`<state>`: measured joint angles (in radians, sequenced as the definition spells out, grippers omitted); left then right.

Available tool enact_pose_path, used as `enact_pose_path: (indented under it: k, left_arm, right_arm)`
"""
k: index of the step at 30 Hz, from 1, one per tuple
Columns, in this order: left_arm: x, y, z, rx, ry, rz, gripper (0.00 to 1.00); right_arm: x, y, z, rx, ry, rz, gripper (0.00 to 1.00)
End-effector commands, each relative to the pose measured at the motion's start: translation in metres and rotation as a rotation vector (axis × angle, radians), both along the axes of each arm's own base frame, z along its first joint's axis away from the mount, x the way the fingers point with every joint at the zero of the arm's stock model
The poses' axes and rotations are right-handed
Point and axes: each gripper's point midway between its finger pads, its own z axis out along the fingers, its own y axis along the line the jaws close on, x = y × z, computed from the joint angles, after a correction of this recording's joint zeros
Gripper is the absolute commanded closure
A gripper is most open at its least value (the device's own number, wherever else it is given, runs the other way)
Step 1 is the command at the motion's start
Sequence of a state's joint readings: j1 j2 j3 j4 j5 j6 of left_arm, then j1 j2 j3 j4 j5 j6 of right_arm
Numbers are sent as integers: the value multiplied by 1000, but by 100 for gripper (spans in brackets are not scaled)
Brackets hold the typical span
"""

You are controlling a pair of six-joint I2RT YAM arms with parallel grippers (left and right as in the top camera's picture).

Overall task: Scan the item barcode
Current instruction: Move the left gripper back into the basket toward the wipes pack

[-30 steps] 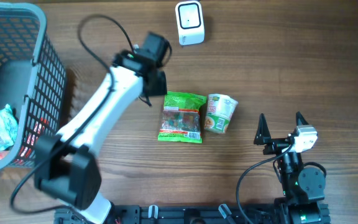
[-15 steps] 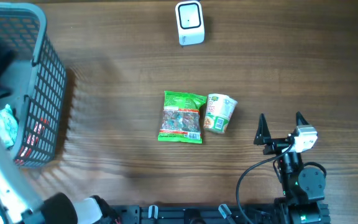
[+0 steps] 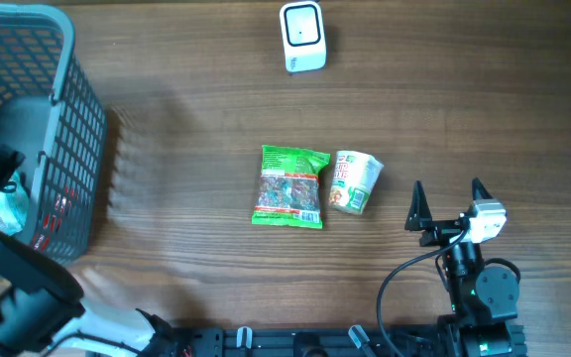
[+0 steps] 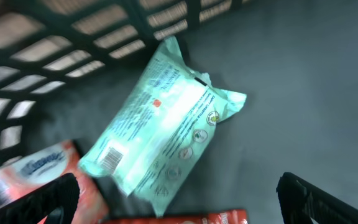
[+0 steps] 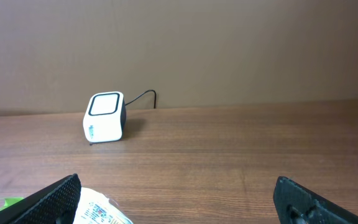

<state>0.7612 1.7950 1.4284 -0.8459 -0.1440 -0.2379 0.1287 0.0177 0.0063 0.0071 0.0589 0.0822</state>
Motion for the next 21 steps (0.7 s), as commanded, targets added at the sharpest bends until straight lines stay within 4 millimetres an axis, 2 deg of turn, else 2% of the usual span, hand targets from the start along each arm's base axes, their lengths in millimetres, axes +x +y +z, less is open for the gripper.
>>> enact_pose_path:
  k: [1, 5, 9, 12, 14, 15, 17, 18, 21]
  left_arm:
    - [3, 4, -35, -30, 74, -94, 0]
    - [4, 10, -61, -51, 105, -113, 0]
    - [-4, 15, -89, -94, 141, -92, 0]
    - [-5, 11, -106, -138, 151, -90, 0]
    - [-1, 8, -106, -153, 132, -98, 14]
    - [2, 9, -101, -142, 124, -102, 35]
    - [7, 10, -89, -125, 106, -100, 63]
    - [11, 11, -81, -115, 91, -88, 69]
    - [23, 15, -45, -59, 26, -74, 68]
  right_arm:
    - [0, 1, 1, -3, -6, 8, 0]
    - [0, 1, 1, -3, -6, 8, 0]
    - [0, 1, 1, -3, -6, 8, 0]
    - [0, 1, 1, -3, -6, 8, 0]
    - [0, 1, 1, -3, -7, 8, 0]
    - [0, 1, 1, -3, -6, 8, 0]
    - [0, 1, 1, -3, -6, 8, 0]
    - [0, 1, 1, -3, -6, 8, 0]
    - [0, 1, 1, -3, -6, 8, 0]
